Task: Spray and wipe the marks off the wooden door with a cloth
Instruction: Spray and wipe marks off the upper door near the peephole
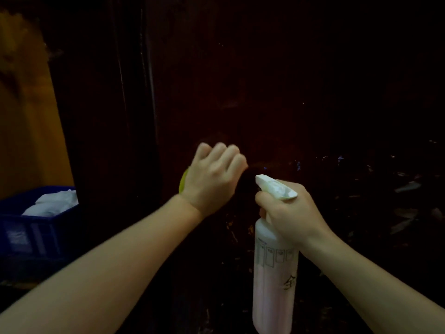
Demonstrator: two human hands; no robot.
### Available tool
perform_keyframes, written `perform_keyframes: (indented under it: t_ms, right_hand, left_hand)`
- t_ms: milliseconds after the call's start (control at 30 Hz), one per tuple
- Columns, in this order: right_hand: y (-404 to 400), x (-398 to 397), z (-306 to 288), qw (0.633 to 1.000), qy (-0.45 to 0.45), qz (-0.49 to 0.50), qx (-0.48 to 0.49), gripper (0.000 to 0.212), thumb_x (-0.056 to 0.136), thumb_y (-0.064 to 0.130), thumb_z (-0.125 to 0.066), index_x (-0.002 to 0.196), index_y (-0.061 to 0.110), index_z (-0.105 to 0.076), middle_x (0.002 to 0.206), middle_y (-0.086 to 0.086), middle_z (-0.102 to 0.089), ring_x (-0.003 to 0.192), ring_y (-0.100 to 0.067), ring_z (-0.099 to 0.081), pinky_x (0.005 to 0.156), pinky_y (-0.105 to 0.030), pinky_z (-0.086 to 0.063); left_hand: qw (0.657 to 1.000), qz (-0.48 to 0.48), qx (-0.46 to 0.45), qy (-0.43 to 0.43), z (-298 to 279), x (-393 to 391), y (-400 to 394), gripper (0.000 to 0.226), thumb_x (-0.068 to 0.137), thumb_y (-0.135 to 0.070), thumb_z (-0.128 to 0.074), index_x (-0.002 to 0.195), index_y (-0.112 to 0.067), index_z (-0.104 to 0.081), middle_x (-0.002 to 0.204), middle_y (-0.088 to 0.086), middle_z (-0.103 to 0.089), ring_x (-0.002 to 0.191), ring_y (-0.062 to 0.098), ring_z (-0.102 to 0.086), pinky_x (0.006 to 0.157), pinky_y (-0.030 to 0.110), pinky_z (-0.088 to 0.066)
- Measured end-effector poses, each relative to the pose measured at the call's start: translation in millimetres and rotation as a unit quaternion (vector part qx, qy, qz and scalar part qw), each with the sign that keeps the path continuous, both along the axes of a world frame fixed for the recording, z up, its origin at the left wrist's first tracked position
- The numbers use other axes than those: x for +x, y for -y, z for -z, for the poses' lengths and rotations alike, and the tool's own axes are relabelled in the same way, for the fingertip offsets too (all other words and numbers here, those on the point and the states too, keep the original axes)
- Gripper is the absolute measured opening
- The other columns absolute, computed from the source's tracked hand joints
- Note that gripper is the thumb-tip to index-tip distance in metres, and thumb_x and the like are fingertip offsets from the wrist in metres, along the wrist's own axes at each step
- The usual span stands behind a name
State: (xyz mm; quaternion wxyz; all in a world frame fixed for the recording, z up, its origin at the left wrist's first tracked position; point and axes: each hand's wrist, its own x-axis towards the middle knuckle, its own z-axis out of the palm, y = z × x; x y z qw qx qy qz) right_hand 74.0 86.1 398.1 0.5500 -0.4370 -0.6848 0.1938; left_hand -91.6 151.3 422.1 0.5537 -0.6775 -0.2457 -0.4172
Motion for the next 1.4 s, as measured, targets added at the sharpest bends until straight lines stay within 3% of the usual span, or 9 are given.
perform_keyframes:
  t_ms: [167, 300, 467, 667, 767, 900, 1067, 1267, 1400]
  right_hand:
    - [0, 8, 4, 0.999, -0.001, -0.025, -0.027, 0.031, 0.073, 0.034, -0.059, 0.072, 0.003, -0.054, 0.064, -0.001, -0.053, 0.060, -0.016, -0.049, 0.057, -0.036, -0.041]
    - [3, 16, 5, 0.999, -0.004, 0.020, 0.027, 0.026, 0.082, 0.020, -0.060, 0.071, -0.003, -0.054, 0.066, -0.020, -0.058, 0.055, -0.017, -0.048, 0.050, -0.032, -0.040]
    - [9, 31, 1, 0.999, -0.019, 0.018, 0.033, 0.028, 0.077, 0.020, -0.058, 0.059, 0.006, -0.043, 0.053, -0.005, -0.049, 0.049, -0.013, -0.044, 0.045, -0.026, -0.035]
    - [8, 38, -4, 1.000, -0.004, 0.001, 0.010, 0.027, 0.074, 0.033, -0.058, 0.075, 0.006, -0.059, 0.064, 0.000, -0.057, 0.058, -0.008, -0.051, 0.054, -0.026, -0.042]
    - [6, 44, -2, 0.997, -0.005, 0.054, 0.056, 0.026, 0.081, 0.018, -0.059, 0.071, -0.005, -0.055, 0.064, -0.018, -0.057, 0.053, -0.012, -0.047, 0.045, -0.022, -0.037]
    - [5, 54, -1, 0.994, -0.010, 0.084, 0.063, 0.026, 0.081, 0.014, -0.059, 0.065, -0.005, -0.050, 0.061, -0.021, -0.055, 0.049, -0.016, -0.045, 0.042, -0.024, -0.035]
    - [6, 61, -5, 0.997, -0.039, 0.067, 0.008, 0.039, 0.070, 0.039, -0.059, 0.077, 0.001, -0.058, 0.075, -0.018, -0.063, 0.061, -0.017, -0.054, 0.056, -0.034, -0.044]
    - [14, 63, -3, 0.996, 0.008, 0.067, 0.056, 0.027, 0.084, 0.014, -0.060, 0.069, -0.007, -0.052, 0.065, -0.023, -0.058, 0.051, -0.015, -0.046, 0.046, -0.024, -0.037]
    - [17, 56, 2, 0.999, 0.033, 0.011, 0.041, 0.028, 0.083, 0.018, -0.062, 0.068, -0.002, -0.051, 0.059, -0.010, -0.052, 0.053, -0.014, -0.046, 0.050, -0.028, -0.039]
  left_hand:
    - [0.997, 0.001, -0.013, -0.072, 23, -1, 0, 0.026, 0.083, -0.008, -0.068, 0.081, -0.013, -0.042, 0.073, 0.003, -0.055, 0.061, 0.021, -0.048, 0.061, 0.037, -0.035]
    - [0.992, 0.006, -0.026, -0.124, 5, -2, 3, 0.016, 0.087, -0.009, -0.063, 0.080, -0.012, -0.049, 0.075, 0.004, -0.056, 0.063, 0.022, -0.051, 0.062, 0.038, -0.037]
    - [0.999, -0.009, 0.012, -0.030, -40, 14, 2, 0.015, 0.094, -0.014, -0.056, 0.080, -0.010, -0.054, 0.077, 0.005, -0.057, 0.066, 0.022, -0.052, 0.066, 0.038, -0.034]
    - [0.993, 0.007, 0.024, 0.112, -48, 31, -3, 0.015, 0.093, -0.014, -0.056, 0.079, -0.008, -0.054, 0.074, 0.005, -0.055, 0.063, 0.022, -0.051, 0.064, 0.037, -0.035]
    - [0.998, 0.016, 0.017, 0.058, -18, 32, -5, 0.017, 0.095, -0.015, -0.053, 0.079, -0.010, -0.052, 0.075, 0.005, -0.055, 0.064, 0.023, -0.050, 0.064, 0.038, -0.034]
    - [1.000, 0.013, 0.011, -0.018, 12, 36, -4, 0.021, 0.095, -0.015, -0.055, 0.075, -0.012, -0.052, 0.073, 0.002, -0.055, 0.063, 0.020, -0.048, 0.063, 0.037, -0.034]
    - [1.000, 0.006, 0.013, -0.019, 14, 36, -4, 0.022, 0.094, -0.015, -0.056, 0.073, -0.012, -0.054, 0.073, 0.002, -0.055, 0.063, 0.019, -0.049, 0.064, 0.036, -0.035]
    - [0.999, 0.006, -0.002, -0.040, 4, 32, -3, 0.020, 0.096, -0.017, -0.053, 0.077, -0.012, -0.051, 0.075, 0.003, -0.055, 0.064, 0.020, -0.049, 0.065, 0.037, -0.033]
    - [1.000, -0.014, 0.011, 0.016, -34, 10, -4, 0.018, 0.096, -0.017, -0.052, 0.079, -0.010, -0.050, 0.075, 0.005, -0.053, 0.064, 0.023, -0.048, 0.067, 0.038, -0.030]
